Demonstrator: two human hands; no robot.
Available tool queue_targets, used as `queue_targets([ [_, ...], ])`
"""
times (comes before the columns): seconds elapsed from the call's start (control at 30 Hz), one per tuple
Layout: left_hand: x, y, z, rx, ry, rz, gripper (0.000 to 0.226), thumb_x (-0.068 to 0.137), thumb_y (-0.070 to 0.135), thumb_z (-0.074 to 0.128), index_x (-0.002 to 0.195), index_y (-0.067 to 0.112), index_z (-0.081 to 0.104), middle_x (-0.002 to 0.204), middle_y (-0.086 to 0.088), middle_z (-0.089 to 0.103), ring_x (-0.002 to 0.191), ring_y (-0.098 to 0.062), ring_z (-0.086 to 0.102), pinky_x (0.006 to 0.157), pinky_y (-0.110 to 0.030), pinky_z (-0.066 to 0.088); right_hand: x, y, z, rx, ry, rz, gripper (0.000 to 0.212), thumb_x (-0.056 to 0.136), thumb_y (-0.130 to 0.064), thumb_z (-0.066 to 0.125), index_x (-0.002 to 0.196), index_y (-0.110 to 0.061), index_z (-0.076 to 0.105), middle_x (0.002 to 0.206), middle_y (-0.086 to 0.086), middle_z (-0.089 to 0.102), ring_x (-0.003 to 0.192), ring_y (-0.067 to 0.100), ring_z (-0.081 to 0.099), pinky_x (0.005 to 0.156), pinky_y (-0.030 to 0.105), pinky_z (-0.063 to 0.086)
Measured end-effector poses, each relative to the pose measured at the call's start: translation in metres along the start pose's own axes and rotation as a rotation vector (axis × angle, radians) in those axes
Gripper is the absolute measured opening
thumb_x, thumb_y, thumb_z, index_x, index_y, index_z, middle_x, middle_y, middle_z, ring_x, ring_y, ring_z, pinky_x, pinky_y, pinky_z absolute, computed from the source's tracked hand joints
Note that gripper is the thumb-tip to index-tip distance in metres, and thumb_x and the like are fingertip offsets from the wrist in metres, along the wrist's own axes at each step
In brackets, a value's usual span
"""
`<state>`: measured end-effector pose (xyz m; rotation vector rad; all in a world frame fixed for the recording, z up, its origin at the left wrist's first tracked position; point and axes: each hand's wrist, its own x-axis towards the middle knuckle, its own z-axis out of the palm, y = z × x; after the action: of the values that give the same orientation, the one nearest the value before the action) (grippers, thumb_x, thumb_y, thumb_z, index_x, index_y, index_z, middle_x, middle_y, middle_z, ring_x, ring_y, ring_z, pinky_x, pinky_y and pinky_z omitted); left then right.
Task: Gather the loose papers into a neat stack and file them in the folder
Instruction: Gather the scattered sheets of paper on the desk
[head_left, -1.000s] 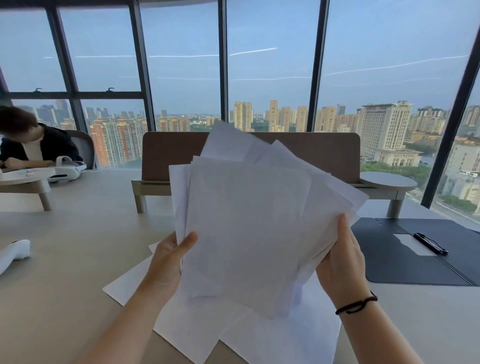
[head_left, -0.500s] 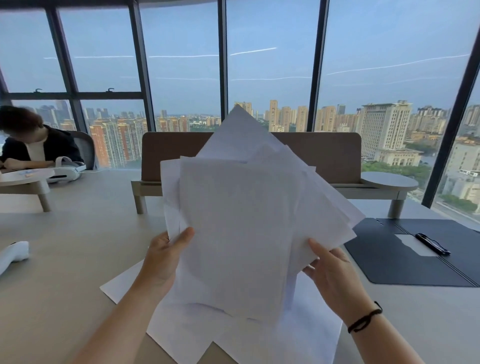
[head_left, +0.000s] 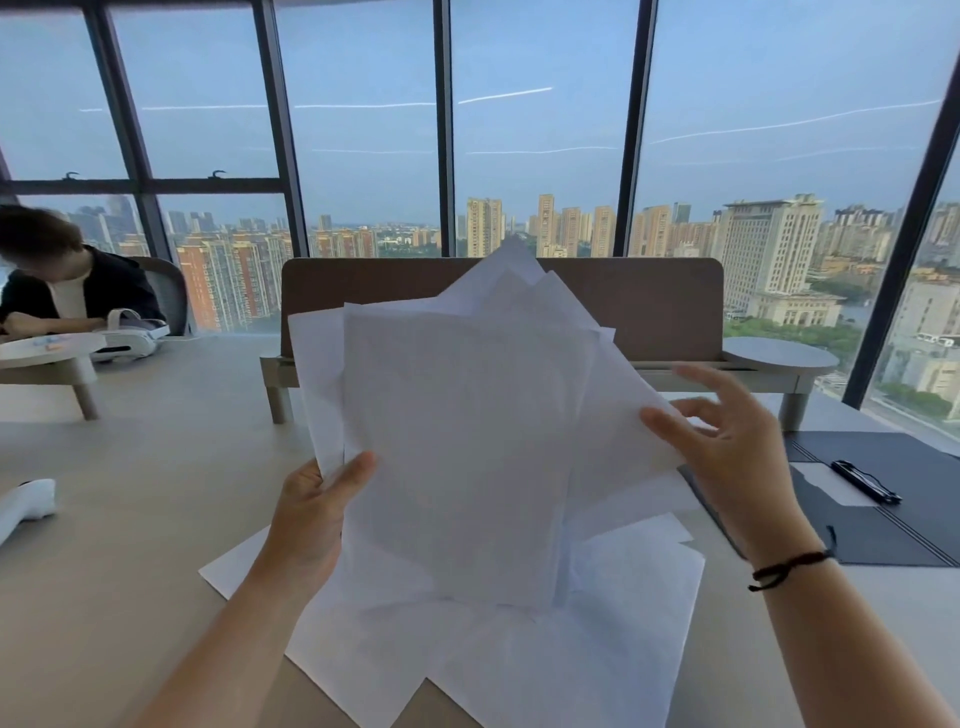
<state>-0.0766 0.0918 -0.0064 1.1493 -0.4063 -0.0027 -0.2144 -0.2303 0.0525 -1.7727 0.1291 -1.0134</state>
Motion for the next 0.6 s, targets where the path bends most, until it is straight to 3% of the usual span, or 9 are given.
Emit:
queue_targets([
  [0.07, 0.0, -0.001, 0.0, 0.002, 0.001, -0.004, 0.07, 0.044, 0.053, 0.094, 0.101, 0.014, 0.08, 0.107, -0.013, 0.077, 0.104, -0.035, 0.071, 0.101, -0.058, 0.048, 0.002, 0.007, 0.003, -0.237, -0.103, 0.023, 0.018, 0.087, -0.03, 0.077, 0.093, -0.014, 0.071, 0.069, -0.002, 0.068, 0.051, 0.008, 0.061, 0.048, 0.015, 0.047],
  [0.13, 0.0, 0.0, 0.001, -0.003, -0.006, -0.007, 0.07, 0.044, 0.053, 0.094, 0.101, 0.014, 0.08, 0.108, -0.013, 0.077, 0.104, -0.034, 0.071, 0.101, -0.058, 0.048, -0.002, 0.026, 0.007, -0.344, -0.164, 0.078, 0.041, 0.092, -0.037, 0.068, 0.078, 0.001, 0.064, 0.059, 0.004, 0.06, 0.051, 0.022, 0.055, 0.047, 0.019, 0.043],
  [0.2, -0.002, 0.001, 0.002, -0.012, -0.013, -0.011, 0.068, 0.046, 0.051, 0.094, 0.103, 0.015, 0.08, 0.109, -0.013, 0.077, 0.103, -0.033, 0.072, 0.1, -0.057, 0.049, -0.01, 0.043, 0.01, -0.217, -0.189, 0.148, 0.044, 0.097, -0.037, 0.062, 0.08, 0.003, 0.066, 0.066, 0.015, 0.068, 0.059, 0.036, 0.063, 0.059, 0.038, 0.057],
  [0.27, -0.003, 0.002, 0.002, -0.016, -0.003, -0.016, 0.051, 0.058, 0.041, 0.09, 0.101, 0.015, 0.08, 0.107, -0.011, 0.078, 0.101, -0.031, 0.073, 0.099, -0.056, 0.049, -0.021, 0.05, 0.014, 0.016, -0.171, 0.219, 0.034, 0.1, -0.029, 0.06, 0.081, -0.002, 0.072, 0.072, 0.013, 0.073, 0.064, 0.033, 0.068, 0.066, 0.05, 0.059],
  [0.33, -0.003, 0.003, 0.002, -0.017, 0.016, -0.025, 0.03, 0.074, 0.026, 0.076, 0.1, 0.013, 0.079, 0.106, -0.011, 0.078, 0.1, -0.03, 0.074, 0.098, -0.055, 0.05, -0.026, 0.051, 0.018, 0.172, -0.11, 0.236, 0.036, 0.099, -0.022, 0.061, 0.067, -0.011, 0.07, 0.063, 0.002, 0.067, 0.058, 0.018, 0.062, 0.058, 0.037, 0.053],
  [0.4, -0.002, 0.005, 0.002, -0.008, 0.028, -0.03, 0.028, 0.08, 0.019, 0.068, 0.105, 0.01, 0.077, 0.108, -0.012, 0.077, 0.103, -0.031, 0.072, 0.096, -0.053, 0.053, -0.027, 0.049, 0.018, 0.257, -0.066, 0.224, 0.045, 0.095, -0.024, 0.065, 0.051, -0.018, 0.056, 0.051, -0.009, 0.053, 0.047, 0.007, 0.048, 0.051, 0.024, 0.041],
  [0.47, -0.001, 0.007, 0.001, 0.004, 0.026, -0.025, 0.024, 0.085, 0.014, 0.064, 0.105, 0.011, 0.076, 0.107, -0.011, 0.078, 0.103, -0.032, 0.072, 0.09, -0.049, 0.057, -0.026, 0.046, 0.016, 0.359, -0.058, 0.203, 0.034, 0.087, -0.031, 0.069, 0.058, -0.017, 0.06, 0.057, -0.004, 0.058, 0.052, 0.011, 0.053, 0.053, 0.028, 0.044],
  [0.53, 0.0, 0.007, 0.0, -0.007, 0.029, -0.016, 0.024, 0.086, 0.011, 0.063, 0.107, 0.011, 0.075, 0.106, -0.011, 0.078, 0.101, -0.03, 0.073, 0.089, -0.046, 0.058, -0.027, 0.048, 0.013, 0.474, -0.111, 0.262, 0.017, 0.084, -0.028, 0.072, 0.084, -0.011, 0.074, 0.084, 0.008, 0.075, 0.073, 0.02, 0.071, 0.069, 0.037, 0.058],
  [0.6, 0.0, 0.006, -0.001, -0.032, 0.036, -0.021, 0.025, 0.085, 0.011, 0.062, 0.107, 0.01, 0.074, 0.107, -0.011, 0.078, 0.099, -0.028, 0.074, 0.085, -0.043, 0.06, -0.033, 0.059, 0.014, 0.495, -0.192, 0.37, 0.031, 0.077, -0.024, 0.077, 0.101, -0.004, 0.074, 0.099, 0.016, 0.078, 0.085, 0.028, 0.075, 0.076, 0.043, 0.061],
])
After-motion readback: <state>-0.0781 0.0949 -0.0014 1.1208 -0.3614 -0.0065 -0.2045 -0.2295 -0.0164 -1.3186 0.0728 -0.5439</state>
